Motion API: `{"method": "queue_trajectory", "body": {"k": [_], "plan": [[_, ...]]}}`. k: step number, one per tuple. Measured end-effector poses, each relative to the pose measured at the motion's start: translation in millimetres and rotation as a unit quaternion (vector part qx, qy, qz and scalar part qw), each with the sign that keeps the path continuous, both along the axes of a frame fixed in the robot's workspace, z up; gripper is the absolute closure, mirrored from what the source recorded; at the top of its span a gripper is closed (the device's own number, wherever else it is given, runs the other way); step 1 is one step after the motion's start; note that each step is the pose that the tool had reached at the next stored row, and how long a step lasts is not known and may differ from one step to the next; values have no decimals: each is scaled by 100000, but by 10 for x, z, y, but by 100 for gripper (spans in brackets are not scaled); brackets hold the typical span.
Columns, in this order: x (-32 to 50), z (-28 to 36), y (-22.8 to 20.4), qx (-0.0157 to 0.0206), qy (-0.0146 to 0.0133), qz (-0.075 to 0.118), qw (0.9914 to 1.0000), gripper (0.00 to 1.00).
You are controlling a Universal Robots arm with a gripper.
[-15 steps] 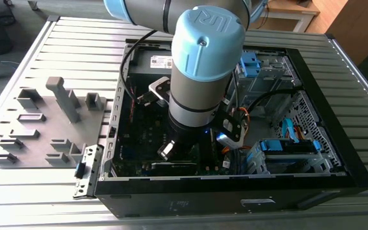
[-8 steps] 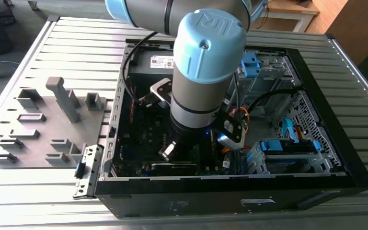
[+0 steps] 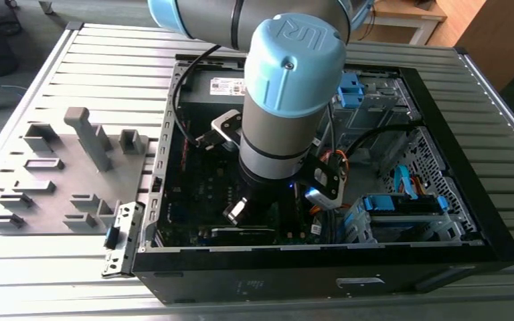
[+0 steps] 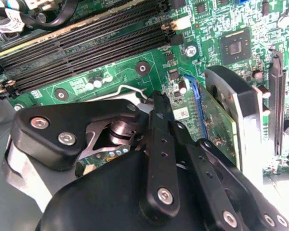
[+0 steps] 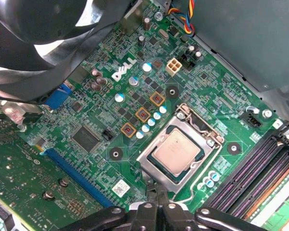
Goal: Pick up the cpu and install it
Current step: 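Close the cpu cover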
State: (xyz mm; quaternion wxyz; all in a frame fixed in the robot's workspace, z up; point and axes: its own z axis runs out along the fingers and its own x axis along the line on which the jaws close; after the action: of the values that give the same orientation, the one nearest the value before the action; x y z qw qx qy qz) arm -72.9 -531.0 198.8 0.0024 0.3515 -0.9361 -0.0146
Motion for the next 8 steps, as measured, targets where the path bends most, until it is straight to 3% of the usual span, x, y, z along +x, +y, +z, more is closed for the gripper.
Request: {"method": "queue_trajectory", "body": {"k": [8], "plan": [[-14,-19,0,36,2,-1,100000,89]]}}
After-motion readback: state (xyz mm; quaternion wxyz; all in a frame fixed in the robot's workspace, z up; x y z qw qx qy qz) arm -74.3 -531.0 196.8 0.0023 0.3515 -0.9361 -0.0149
